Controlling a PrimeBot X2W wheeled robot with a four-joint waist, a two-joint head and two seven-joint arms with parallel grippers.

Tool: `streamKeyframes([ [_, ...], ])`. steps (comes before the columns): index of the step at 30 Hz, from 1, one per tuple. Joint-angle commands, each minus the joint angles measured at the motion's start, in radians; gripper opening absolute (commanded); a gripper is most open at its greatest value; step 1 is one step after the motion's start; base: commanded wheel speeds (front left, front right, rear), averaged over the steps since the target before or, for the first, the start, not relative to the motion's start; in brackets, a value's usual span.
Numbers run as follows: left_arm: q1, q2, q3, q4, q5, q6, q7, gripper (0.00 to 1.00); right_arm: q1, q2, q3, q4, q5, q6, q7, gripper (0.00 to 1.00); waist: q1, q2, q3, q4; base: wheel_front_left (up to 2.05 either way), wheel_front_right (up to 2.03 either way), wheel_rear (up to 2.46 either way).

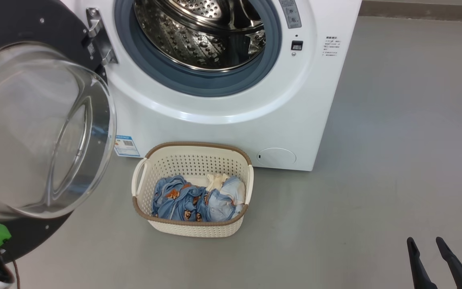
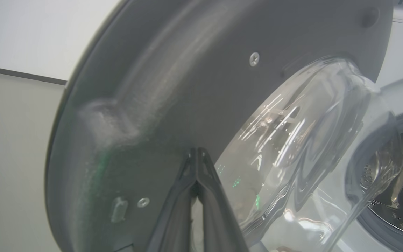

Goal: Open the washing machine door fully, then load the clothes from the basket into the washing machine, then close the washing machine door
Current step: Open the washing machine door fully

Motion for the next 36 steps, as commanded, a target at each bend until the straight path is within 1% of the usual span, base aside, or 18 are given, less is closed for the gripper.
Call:
streamKeyframes([
  [1, -0.043, 0.066, 0.036, -0.017, 0.010, 0.000, -0.006, 0.00, -0.004, -0.028, 0.024, -0.022, 0.018, 0.010, -0.012, 1.00, 0.0000, -0.0001, -0.003, -0.004, 0.00, 0.00, 0.00],
  [8, -0.078, 0.083, 0.098, 0.041, 0.057, -0.016, -0.006, 0.00, -0.003, -0.026, 0.027, -0.017, 0.017, 0.010, -0.012, 1.00, 0.0000, -0.0001, -0.016, -0.022, 0.00, 0.00, 0.00],
  [16, -0.103, 0.097, 0.140, 0.099, 0.097, -0.028, -0.006, 0.00, -0.001, -0.024, 0.027, -0.012, 0.019, 0.010, -0.012, 1.00, 0.0000, -0.0001, -0.032, -0.036, 0.00, 0.00, 0.00],
  [20, -0.113, 0.079, 0.177, 0.069, 0.088, -0.041, -0.006, 0.00, 0.000, -0.018, 0.021, -0.014, 0.017, 0.010, -0.012, 1.00, 0.0000, -0.0001, -0.035, -0.038, 0.00, 0.00, 0.00],
  [24, -0.113, 0.038, 0.193, -0.010, 0.087, -0.076, -0.006, 0.00, 0.001, -0.004, 0.016, -0.015, 0.018, 0.010, -0.012, 1.00, 0.0000, -0.0001, -0.037, -0.035, 0.00, 0.00, 0.00],
  [27, -0.111, -0.002, 0.187, -0.091, 0.085, -0.118, -0.006, 0.00, -0.001, 0.007, 0.017, -0.017, 0.017, 0.010, -0.012, 1.00, 0.0000, -0.0001, -0.035, -0.032, 0.00, 0.00, 0.00],
  [29, -0.105, -0.028, 0.176, -0.148, 0.073, -0.155, -0.006, 0.00, -0.005, 0.012, 0.020, -0.017, 0.016, 0.010, -0.012, 1.00, 0.0000, -0.0001, -0.035, -0.033, 0.00, 0.00, 0.00],
  [31, -0.091, -0.046, 0.153, -0.199, 0.066, -0.188, -0.006, 0.36, -0.010, 0.018, 0.023, -0.018, 0.014, 0.010, -0.012, 1.00, 0.0000, -0.0001, -0.036, -0.038, 0.00, 0.00, 0.00],
  [33, -0.072, -0.058, 0.127, -0.238, 0.045, -0.215, -0.006, 0.59, -0.015, 0.022, 0.027, -0.020, 0.013, 0.010, -0.012, 1.00, 0.0000, -0.0001, -0.035, -0.044, 0.00, 0.00, 0.00],
  [34, -0.061, -0.061, 0.110, -0.256, 0.038, -0.224, -0.006, 0.66, -0.017, 0.023, 0.029, -0.021, 0.014, 0.010, -0.012, 1.00, 0.0000, -0.0001, -0.033, -0.049, 0.00, 0.00, 0.00],
  [36, -0.039, -0.064, 0.075, -0.285, 0.015, -0.243, -0.006, 1.00, -0.021, 0.026, 0.031, -0.023, 0.015, 0.010, -0.012, 1.00, 0.0000, -0.0001, -0.030, -0.059, 0.00, 0.00, 0.00],
])
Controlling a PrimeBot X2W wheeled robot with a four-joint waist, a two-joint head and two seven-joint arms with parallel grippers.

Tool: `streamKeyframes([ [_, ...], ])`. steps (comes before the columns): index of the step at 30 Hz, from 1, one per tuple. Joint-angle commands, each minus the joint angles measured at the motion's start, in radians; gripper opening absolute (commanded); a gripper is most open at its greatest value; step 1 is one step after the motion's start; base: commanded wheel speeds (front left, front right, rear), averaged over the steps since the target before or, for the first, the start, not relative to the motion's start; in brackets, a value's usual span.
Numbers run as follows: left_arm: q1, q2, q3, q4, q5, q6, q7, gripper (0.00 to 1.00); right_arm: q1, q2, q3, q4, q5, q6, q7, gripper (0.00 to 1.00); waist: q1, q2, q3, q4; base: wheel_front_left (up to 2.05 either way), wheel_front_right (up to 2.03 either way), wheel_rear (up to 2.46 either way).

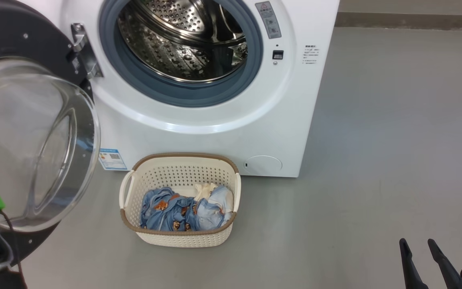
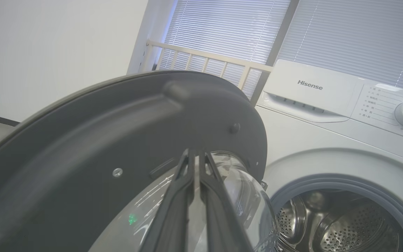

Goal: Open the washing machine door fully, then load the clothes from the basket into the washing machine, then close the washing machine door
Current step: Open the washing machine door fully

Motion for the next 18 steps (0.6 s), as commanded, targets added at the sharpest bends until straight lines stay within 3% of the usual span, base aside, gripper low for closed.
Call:
streamKeyframes([
  [1, 0.027, 0.032, -0.016, -0.057, -0.020, -0.013, -0.005, 1.00, -0.022, -0.011, 0.029, -0.028, 0.010, 0.010, -0.012, 1.00, 0.0000, 0.0000, 0.006, -0.017, 0.00, 0.00, 0.00],
  [18, 0.249, 0.031, -0.292, -0.204, -0.119, 0.022, -0.005, 1.00, -0.047, -0.001, 0.047, -0.050, -0.004, 0.010, -0.012, 1.00, 0.0000, 0.0000, 0.026, -0.168, 0.00, 0.00, 0.00],
])
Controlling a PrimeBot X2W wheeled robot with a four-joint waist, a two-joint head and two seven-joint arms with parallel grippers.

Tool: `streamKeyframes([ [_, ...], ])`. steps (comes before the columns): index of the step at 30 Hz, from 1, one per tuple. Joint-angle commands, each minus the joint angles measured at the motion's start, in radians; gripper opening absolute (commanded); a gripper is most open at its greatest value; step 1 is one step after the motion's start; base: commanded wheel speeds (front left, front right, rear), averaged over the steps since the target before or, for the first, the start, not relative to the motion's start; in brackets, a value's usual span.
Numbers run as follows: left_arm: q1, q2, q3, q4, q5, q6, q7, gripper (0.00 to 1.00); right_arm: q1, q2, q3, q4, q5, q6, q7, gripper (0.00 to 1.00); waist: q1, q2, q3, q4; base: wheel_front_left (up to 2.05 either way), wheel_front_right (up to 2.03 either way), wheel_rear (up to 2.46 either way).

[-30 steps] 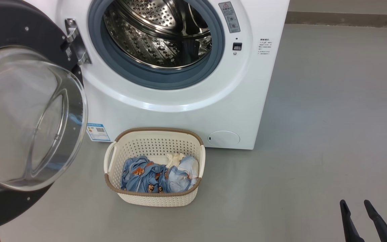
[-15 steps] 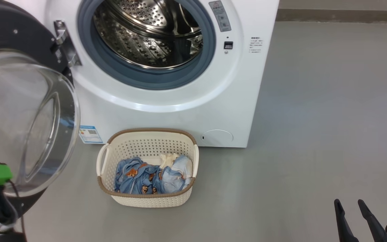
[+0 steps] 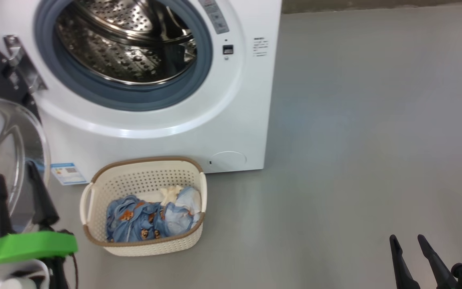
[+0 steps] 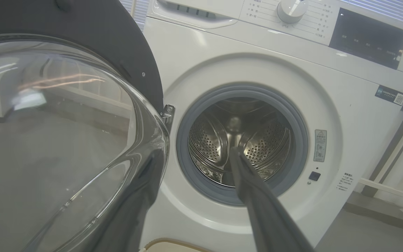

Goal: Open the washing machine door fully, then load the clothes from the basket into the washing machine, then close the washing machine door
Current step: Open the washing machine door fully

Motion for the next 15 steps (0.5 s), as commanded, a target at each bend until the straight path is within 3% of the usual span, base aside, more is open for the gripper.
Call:
streamKeyframes([
  [1, 0.001, 0.032, 0.010, -0.036, 0.003, 0.006, -0.005, 1.00, -0.042, -0.018, 0.026, -0.027, -0.005, 0.010, -0.012, 1.00, 0.0000, 0.0000, 0.005, -0.042, 0.00, 0.00, 0.00],
  [15, 0.172, 0.032, -0.086, -0.054, 0.154, -0.012, -0.005, 1.00, -0.043, -0.013, 0.055, -0.049, -0.016, 0.010, -0.012, 1.00, 0.0000, 0.0000, 0.015, -0.156, 0.00, 0.00, 0.00],
])
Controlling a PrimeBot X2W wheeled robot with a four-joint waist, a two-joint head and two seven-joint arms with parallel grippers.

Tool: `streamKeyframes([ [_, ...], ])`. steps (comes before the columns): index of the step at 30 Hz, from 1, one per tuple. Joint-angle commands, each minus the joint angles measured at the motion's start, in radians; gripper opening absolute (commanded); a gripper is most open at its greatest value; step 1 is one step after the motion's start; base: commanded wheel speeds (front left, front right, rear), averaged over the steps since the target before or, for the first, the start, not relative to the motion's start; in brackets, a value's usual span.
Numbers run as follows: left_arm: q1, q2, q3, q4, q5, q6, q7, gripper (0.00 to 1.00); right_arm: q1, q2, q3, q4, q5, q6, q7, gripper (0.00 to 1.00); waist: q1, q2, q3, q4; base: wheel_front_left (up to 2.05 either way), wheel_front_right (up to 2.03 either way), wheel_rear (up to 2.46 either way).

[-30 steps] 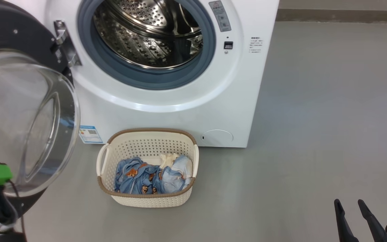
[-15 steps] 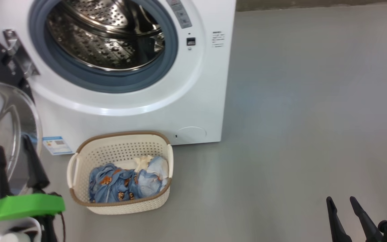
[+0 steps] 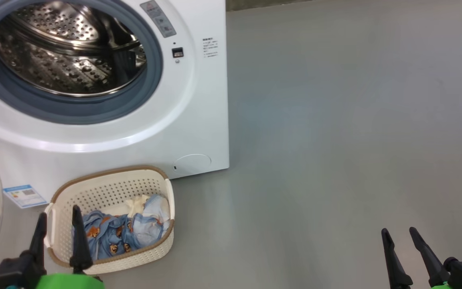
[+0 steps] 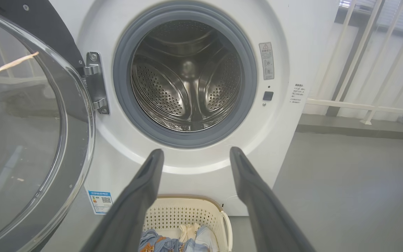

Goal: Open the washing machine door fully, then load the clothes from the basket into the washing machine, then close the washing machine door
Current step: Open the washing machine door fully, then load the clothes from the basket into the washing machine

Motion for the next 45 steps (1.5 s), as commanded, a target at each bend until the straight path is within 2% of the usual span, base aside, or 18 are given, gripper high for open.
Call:
streamKeyframes([
  [1, -0.001, 0.026, 0.025, -0.029, 0.011, -0.003, -0.005, 1.00, -0.026, -0.013, 0.027, -0.026, -0.006, 0.010, -0.012, 1.00, 0.0000, 0.0000, 0.003, -0.018, 0.00, 0.00, 0.00],
  [13, 0.125, 0.026, 0.003, -0.051, 0.029, -0.005, -0.005, 1.00, -0.012, -0.019, 0.060, -0.049, -0.030, 0.010, -0.012, 1.00, 0.0000, 0.0000, -0.013, -0.038, 0.00, 0.00, 0.00],
  [28, 0.202, 0.026, -0.018, -0.099, -0.027, 0.042, -0.005, 1.00, 0.008, -0.042, 0.073, -0.048, -0.084, 0.010, -0.012, 1.00, 0.0000, 0.0000, -0.052, 0.003, 0.00, 0.00, 0.00],
  [45, 0.229, 0.026, -0.003, -0.108, -0.040, 0.045, -0.005, 1.00, 0.021, -0.045, 0.073, -0.047, -0.092, 0.010, -0.012, 1.00, 0.0000, 0.0000, -0.077, 0.034, 0.00, 0.00, 0.00],
])
